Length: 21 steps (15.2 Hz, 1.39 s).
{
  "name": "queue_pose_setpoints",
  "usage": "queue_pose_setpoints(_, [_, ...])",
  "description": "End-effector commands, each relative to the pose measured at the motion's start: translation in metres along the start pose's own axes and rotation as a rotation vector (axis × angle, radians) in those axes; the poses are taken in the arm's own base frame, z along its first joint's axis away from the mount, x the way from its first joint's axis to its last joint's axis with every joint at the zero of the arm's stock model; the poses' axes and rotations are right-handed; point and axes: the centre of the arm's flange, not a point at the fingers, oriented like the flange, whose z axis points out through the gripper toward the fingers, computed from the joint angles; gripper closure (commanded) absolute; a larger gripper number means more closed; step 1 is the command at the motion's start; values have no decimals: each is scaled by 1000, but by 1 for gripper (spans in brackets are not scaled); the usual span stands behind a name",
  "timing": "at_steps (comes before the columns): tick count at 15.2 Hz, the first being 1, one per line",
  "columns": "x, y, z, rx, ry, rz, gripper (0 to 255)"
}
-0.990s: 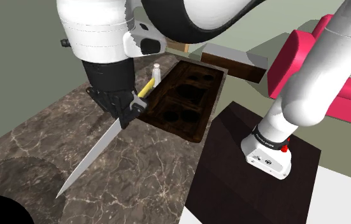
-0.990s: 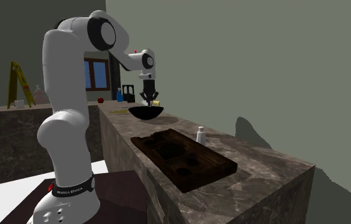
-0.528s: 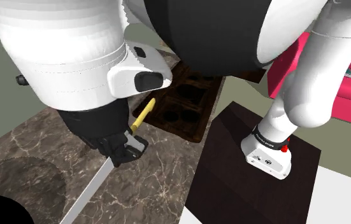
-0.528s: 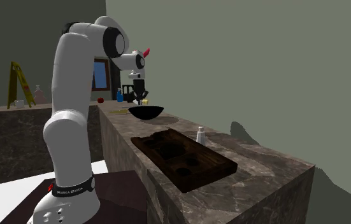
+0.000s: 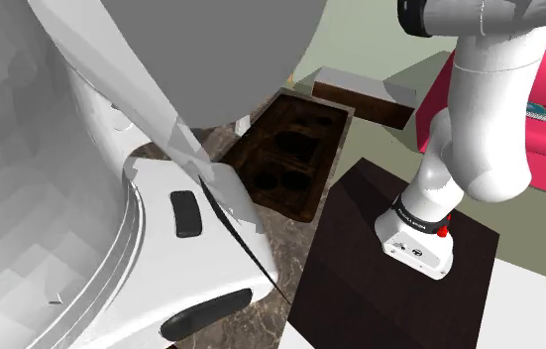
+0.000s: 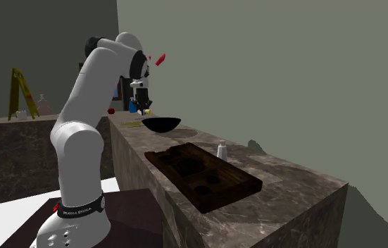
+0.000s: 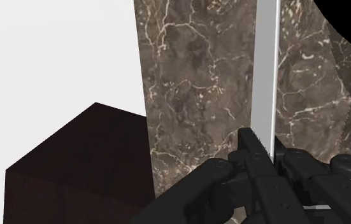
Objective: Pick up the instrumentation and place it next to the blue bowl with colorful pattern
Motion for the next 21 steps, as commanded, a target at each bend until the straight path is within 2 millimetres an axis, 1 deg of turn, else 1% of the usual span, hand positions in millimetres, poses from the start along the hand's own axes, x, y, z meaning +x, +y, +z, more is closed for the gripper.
queue_pose_setpoints(1, [-13, 10, 6, 1, 1, 1, 255])
queue_pose_setpoints(21, [-15, 9, 112, 1, 1, 1, 255])
